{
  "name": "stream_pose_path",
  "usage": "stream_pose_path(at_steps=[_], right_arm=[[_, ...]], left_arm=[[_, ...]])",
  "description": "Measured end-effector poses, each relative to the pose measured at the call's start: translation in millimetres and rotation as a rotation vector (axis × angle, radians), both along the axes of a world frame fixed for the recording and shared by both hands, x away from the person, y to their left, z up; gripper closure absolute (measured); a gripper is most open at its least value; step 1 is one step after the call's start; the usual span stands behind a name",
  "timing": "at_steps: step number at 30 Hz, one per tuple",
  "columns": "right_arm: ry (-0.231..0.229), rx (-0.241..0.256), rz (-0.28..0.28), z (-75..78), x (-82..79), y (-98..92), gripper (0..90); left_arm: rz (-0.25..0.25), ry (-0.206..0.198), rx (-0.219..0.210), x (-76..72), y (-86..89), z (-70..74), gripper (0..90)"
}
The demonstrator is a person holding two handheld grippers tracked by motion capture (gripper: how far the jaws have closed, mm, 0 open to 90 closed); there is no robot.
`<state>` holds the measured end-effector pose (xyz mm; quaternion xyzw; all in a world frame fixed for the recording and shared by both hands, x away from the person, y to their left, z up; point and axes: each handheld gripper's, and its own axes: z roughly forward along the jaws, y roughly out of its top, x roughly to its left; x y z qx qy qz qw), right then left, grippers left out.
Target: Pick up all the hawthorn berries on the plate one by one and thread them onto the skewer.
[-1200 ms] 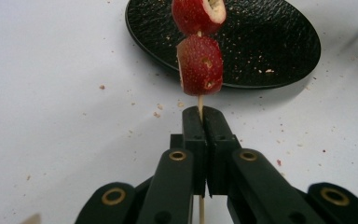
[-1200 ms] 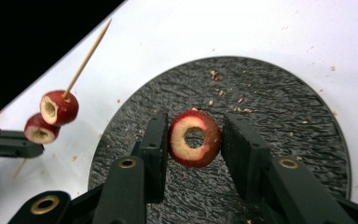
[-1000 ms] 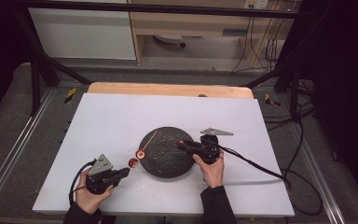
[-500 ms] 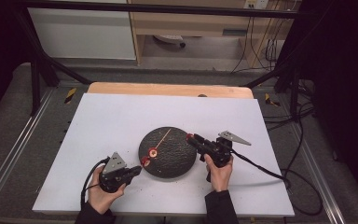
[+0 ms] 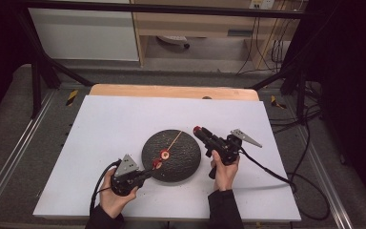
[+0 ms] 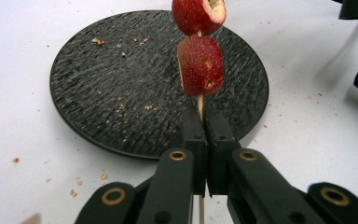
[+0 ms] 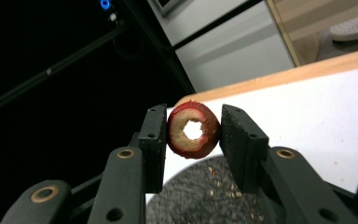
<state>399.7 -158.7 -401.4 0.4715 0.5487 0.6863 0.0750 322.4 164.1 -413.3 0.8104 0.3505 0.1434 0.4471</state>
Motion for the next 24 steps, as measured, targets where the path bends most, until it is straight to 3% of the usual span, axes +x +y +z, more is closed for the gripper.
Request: stream_pose_path(at_steps=[8,24], right_arm=[[-0.035,0.068,-0.036,0.6,9.0,1.3,62.6],[-0.069,0.114,-0.09,-7.8,11.7,8.9,62.5]], left_arm=[[-0.001,0.005,-0.014,-0.4,-12.1,-1.3,88.2],[-0.018,0.011,-0.014,1.3,-27.3,-3.5,88.1]])
